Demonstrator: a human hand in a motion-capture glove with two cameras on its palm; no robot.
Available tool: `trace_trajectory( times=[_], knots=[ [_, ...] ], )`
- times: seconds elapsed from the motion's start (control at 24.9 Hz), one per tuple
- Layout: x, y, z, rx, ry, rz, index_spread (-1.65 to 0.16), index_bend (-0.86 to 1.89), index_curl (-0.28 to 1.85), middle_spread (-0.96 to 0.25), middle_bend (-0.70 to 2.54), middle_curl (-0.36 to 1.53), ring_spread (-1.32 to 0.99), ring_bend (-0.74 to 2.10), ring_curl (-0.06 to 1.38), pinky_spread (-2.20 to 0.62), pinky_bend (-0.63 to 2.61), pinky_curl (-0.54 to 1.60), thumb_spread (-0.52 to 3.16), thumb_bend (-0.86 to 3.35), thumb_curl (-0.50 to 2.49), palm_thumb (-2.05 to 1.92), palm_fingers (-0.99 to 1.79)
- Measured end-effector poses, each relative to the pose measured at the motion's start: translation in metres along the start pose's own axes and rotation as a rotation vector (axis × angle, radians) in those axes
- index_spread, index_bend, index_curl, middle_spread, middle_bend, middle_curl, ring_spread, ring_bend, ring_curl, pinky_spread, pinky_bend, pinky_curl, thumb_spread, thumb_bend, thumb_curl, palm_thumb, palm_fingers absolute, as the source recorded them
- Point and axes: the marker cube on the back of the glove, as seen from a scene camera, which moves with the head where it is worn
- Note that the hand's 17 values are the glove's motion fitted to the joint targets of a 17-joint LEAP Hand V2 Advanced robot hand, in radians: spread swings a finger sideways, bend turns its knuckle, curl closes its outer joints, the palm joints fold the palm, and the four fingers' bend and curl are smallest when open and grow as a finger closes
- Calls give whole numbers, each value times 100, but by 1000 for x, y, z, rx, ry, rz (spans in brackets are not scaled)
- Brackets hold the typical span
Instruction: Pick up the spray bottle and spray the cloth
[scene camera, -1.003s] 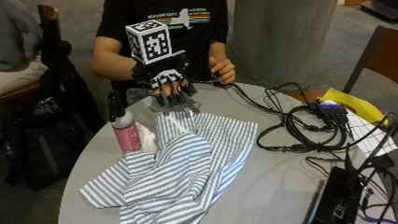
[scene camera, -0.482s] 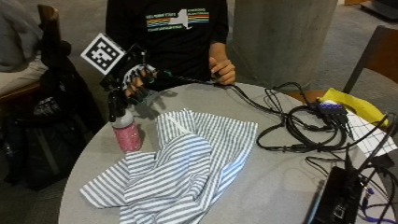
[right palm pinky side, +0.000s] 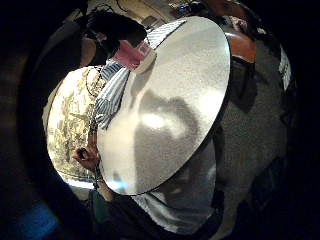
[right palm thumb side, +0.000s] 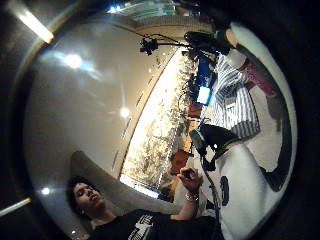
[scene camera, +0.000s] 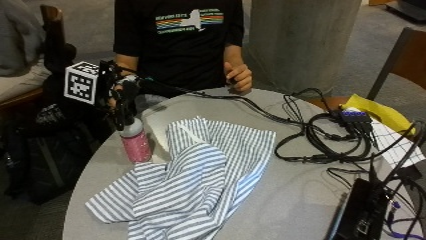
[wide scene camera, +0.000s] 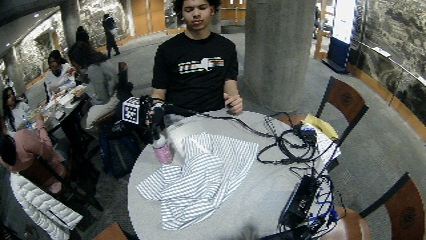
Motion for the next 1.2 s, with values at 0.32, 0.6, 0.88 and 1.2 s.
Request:
trace_trajectory(
  times=[0.32,0.6,0.88,1.2],
  knots=[
    [11,-30,7,76,84,9,-32,6,16,8,22,36,6,48,32,21,70,38,102,4,37,85,47],
    [24,-50,7,163,114,7,-29,13,17,5,25,38,3,52,33,18,68,36,96,8,43,102,63],
    [22,-54,6,271,60,-37,-25,30,27,-4,27,41,-6,56,36,-1,53,32,74,10,50,115,106],
    [24,-50,8,284,6,-40,-23,38,37,-10,33,48,-12,64,45,-23,53,37,46,11,59,124,123]
  ],
)
